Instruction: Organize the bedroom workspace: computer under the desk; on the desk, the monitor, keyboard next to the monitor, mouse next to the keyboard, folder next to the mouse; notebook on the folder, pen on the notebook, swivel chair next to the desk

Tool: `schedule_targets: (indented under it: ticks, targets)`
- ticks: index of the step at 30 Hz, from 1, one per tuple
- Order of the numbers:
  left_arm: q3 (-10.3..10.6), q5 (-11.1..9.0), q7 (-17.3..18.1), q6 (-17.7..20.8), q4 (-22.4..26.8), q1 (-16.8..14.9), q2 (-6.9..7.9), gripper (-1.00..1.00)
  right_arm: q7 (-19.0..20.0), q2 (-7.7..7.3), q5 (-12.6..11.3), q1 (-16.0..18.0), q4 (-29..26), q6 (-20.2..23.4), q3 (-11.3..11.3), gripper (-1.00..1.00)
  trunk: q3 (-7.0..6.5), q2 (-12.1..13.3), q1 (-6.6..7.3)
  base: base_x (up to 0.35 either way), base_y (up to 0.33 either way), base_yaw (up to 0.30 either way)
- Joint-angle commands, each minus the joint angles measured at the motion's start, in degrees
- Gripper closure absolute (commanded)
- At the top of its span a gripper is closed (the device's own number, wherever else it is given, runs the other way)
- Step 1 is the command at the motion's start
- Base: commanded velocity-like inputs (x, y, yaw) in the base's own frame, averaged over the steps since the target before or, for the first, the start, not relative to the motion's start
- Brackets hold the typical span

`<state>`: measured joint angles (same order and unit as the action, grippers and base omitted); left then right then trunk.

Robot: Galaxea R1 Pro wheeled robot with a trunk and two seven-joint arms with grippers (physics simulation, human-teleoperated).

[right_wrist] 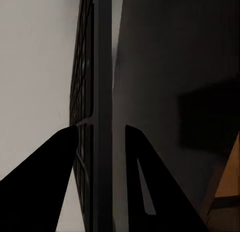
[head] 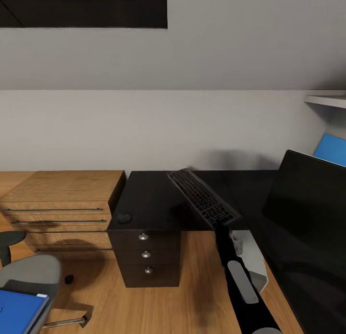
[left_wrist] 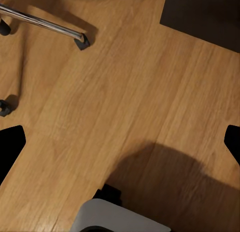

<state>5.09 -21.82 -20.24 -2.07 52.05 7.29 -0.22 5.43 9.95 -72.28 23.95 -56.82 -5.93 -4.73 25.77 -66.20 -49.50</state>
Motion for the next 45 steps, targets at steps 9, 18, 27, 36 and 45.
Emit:
schedule_targets:
  ticks: [9,18,27,36,45]
  targets:
    - [0.88,-0.6,-0.32,-0.22,0.07,0.0,0.01,-1.0,-0.41,0.05,-5.73,0.04,4.57,-10.8,-3.6,1.0,0.04,-0.04,0.0,0.001,0.0,0.0]
    - [1.41,-0.6,-0.32,-0.29,0.07,0.0,-0.05,-1.0,-0.41,0.05,-7.09,0.04,8.08,-23.73,-0.5,1.0,0.04,-0.04,0.0,0.022,0.083,0.0]
    - [1.5,-0.6,-0.26,-0.22,0.07,0.0,-0.05,-1.0,-0.35,0.05,-6.84,0.46,13.03,-29.31,0.41,1.0,0.04,-0.04,0.0,0.013,0.056,0.0]
    - [1.5,-0.03,-0.31,-0.28,0.07,0.0,-0.14,-1.0,-0.38,0.05,-6.88,0.57,13.99,-29.85,0.43,1.0,0.04,-0.04,0.0,0.05,0.0,0.0]
    - [1.55,0.45,-0.24,-0.22,-0.35,0.0,-0.14,-1.0,-0.33,0.05,-7.11,0.57,13.93,-29.84,0.35,1.0,0.04,-0.04,0.0,0.135,0.0,0.0]
